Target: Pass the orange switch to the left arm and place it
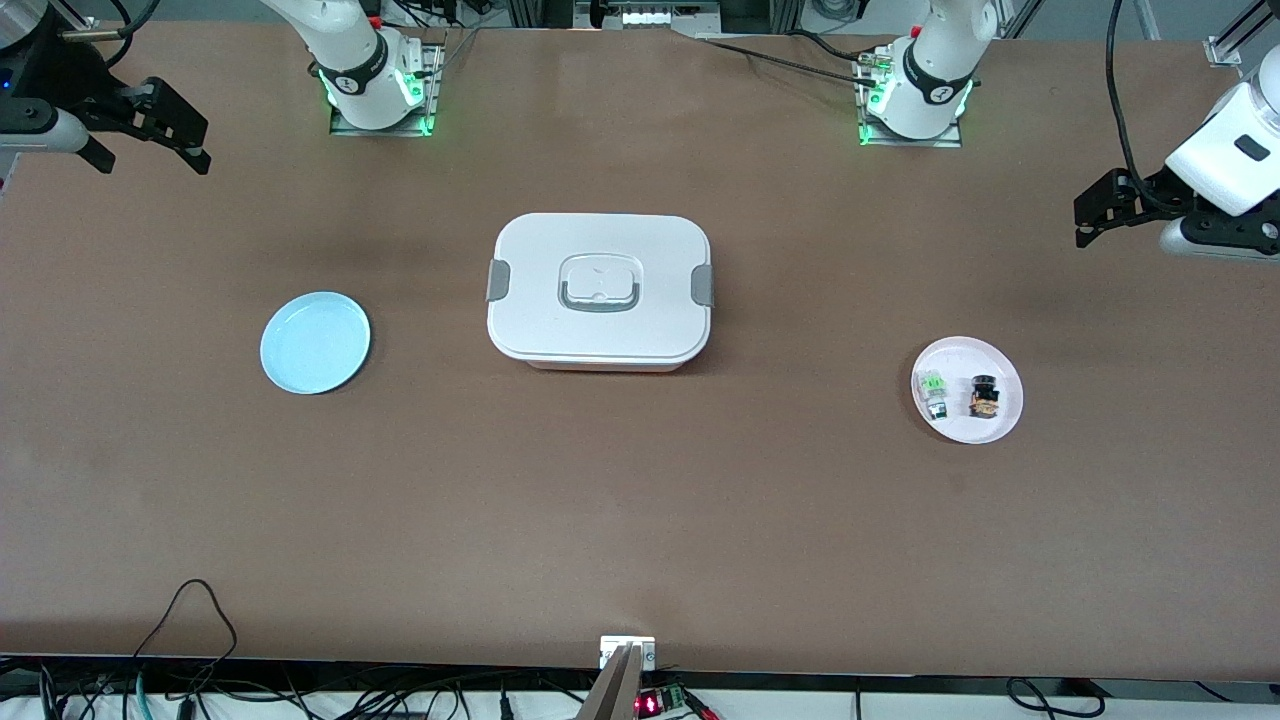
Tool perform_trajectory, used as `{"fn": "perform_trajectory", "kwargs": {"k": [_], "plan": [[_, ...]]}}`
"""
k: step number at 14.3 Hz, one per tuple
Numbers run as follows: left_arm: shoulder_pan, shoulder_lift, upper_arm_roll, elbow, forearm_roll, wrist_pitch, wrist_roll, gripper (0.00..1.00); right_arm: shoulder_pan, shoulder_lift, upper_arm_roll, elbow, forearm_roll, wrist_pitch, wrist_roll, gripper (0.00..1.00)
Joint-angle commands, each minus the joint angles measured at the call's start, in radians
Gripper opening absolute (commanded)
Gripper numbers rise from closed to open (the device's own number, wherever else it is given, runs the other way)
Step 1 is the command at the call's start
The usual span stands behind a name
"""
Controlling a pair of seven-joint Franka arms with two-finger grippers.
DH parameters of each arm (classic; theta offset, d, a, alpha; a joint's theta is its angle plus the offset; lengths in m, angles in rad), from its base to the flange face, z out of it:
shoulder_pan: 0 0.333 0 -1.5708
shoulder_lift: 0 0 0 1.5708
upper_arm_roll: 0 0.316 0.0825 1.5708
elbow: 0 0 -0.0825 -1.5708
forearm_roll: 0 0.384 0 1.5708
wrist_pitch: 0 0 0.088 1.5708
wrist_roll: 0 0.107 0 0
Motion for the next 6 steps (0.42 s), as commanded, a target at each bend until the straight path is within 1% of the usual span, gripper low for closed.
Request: {"fn": "perform_trajectory", "kwargs": {"k": [1, 6], "plan": [[0.004, 0.018, 0.01, 0.039, -0.044, -0.03, -0.03, 1.0, -0.015, 0.021, -0.003, 0.037, 0.023, -0.031, -0.001, 1.0], [0.004, 0.019, 0.01, 0.039, -0.048, -0.03, -0.032, 1.0, -0.016, 0.032, 0.002, 0.035, 0.023, -0.048, 0.001, 1.0]]}}
